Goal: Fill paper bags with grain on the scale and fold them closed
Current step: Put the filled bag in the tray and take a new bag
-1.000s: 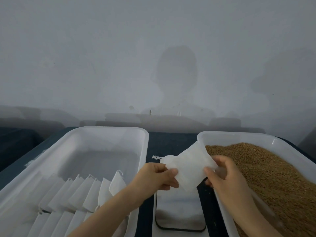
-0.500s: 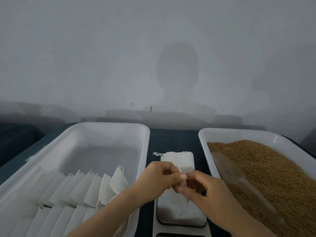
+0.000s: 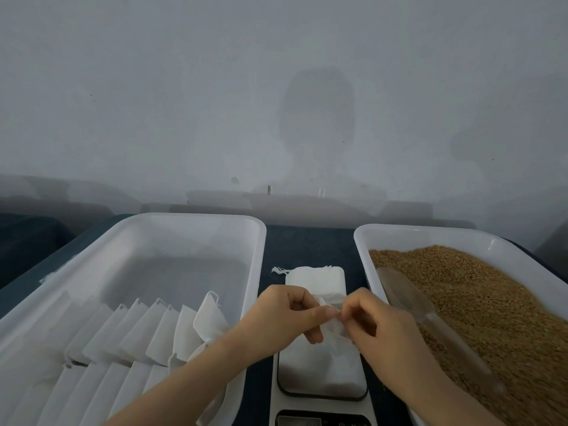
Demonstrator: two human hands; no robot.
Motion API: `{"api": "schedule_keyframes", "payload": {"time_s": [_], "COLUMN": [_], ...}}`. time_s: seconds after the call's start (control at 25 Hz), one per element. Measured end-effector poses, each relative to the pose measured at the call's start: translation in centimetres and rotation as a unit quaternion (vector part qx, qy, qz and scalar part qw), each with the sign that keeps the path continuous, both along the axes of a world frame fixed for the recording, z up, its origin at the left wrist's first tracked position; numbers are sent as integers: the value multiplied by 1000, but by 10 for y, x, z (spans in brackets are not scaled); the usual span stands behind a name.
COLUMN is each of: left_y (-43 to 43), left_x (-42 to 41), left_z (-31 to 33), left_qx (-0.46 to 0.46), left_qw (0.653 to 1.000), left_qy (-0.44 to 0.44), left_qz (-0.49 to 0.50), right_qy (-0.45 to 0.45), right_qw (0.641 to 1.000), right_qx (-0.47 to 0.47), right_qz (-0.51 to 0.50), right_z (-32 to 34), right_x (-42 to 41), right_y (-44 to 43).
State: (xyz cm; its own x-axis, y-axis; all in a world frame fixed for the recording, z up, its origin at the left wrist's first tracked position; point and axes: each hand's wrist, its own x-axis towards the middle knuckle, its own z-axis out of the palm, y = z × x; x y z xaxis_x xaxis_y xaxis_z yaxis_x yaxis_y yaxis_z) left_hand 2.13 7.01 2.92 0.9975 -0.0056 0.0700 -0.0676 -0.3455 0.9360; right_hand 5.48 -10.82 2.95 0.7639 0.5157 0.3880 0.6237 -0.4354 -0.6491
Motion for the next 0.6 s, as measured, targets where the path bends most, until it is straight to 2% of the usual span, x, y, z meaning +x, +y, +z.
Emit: {"api": "schedule_keyframes", "payload": {"time_s": [0.16,0.36,0.44,0.6], "left_y": [0,-2,-2,3], "left_x": [-1,-5,-6,3], "left_z": [1,4,3,-2], "left_qx": [-12,-28,-25,-81], "left_qw": [1000,998,995,992], "left_qy": [-6,-38,-57,-76], "left_qz": [18,-50,-73,62], "right_qy": [-83,-50,-15,66], "right_qw": [996,997,999,997], "right_qx": [-26,-54,-21,38], "right_qz": [37,28,19,-26], "right_z": [-2,-1,3,15], "right_x": [2,1,1,0], "right_y": [1,4,3,-4]}}
